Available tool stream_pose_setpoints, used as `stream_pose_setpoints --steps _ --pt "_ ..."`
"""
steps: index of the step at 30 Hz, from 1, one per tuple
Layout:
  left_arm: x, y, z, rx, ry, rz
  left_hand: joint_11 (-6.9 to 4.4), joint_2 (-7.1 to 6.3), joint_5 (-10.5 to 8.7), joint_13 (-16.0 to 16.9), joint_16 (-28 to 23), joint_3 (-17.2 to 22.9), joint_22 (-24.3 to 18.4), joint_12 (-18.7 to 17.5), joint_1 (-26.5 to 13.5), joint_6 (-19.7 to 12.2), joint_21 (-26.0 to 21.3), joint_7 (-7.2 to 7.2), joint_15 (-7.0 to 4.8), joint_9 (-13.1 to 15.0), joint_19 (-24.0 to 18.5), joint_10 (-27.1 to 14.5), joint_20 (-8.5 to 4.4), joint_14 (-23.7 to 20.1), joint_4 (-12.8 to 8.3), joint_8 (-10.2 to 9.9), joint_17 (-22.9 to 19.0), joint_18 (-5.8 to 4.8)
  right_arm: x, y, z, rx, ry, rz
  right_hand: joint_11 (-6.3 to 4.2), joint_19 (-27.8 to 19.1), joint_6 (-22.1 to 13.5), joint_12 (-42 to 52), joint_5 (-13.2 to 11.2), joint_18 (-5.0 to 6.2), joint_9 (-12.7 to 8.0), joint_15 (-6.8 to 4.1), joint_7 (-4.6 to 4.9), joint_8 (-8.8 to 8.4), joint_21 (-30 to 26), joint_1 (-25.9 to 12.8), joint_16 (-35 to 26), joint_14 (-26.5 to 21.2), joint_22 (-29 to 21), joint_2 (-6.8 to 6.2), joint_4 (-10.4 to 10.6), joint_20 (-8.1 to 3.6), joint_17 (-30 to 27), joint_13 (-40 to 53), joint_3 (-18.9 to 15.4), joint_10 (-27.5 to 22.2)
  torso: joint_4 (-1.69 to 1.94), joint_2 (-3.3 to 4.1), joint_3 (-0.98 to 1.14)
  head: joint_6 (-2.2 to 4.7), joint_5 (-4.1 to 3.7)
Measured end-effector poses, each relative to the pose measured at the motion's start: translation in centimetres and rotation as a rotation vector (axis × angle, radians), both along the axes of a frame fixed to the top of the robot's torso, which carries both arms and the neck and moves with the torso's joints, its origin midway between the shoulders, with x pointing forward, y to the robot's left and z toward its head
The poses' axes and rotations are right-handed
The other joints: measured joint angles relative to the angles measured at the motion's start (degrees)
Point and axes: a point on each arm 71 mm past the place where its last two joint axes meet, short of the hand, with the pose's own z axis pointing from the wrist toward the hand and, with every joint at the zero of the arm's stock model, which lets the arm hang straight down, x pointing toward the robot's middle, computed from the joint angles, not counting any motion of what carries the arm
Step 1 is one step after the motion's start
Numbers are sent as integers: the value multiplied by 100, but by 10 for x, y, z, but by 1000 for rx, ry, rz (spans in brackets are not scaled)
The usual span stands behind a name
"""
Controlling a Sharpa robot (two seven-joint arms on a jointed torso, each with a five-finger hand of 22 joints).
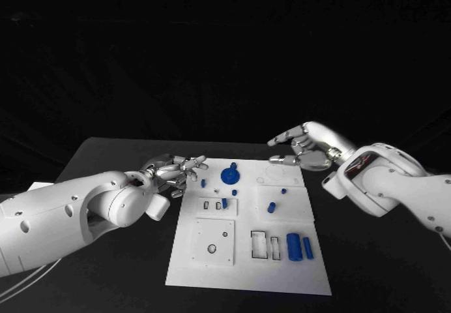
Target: Assemble the parts on the task board
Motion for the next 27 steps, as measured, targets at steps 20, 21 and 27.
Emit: stream_pose_setpoints --steps 20,21,27 --pt "36 -51 19 866 17 -297 -283 294 -268 3278 199 -1195 1649 3339 -597 -608 1121 -346 -113 1797 103 302 -123 -3 196 2579 -1 -182 24 -66 4 197 119 -185 0 0 0 -23 176 90 -1 0 0 0 -43 33 -57 0 -53 33 -31 0 -1 1 -62 1 -32 -145 117 -174 97" --pt "37 -53 19 884 15 -304 -283 294 -268 3290 199 -1229 1643 3356 -597 -634 1121 -346 -118 1843 103 302 -123 2 197 2619 -1 -181 24 -66 4 198 121 -186 0 0 0 -23 185 91 -1 0 0 0 -43 45 -57 0 -54 45 -31 0 -1 1 -62 1 -33 -148 120 -185 105" --pt "44 -68 20 967 9 -342 -312 332 -267 3376 199 -1306 1699 3424 -635 -679 1121 -377 -119 1998 123 331 -144 3 196 2728 -1 -181 26 -67 3 205 127 -190 0 0 0 -22 243 90 -2 0 0 0 -43 45 -57 0 -54 45 -31 0 -2 1 -94 1 -49 -149 127 -213 133"
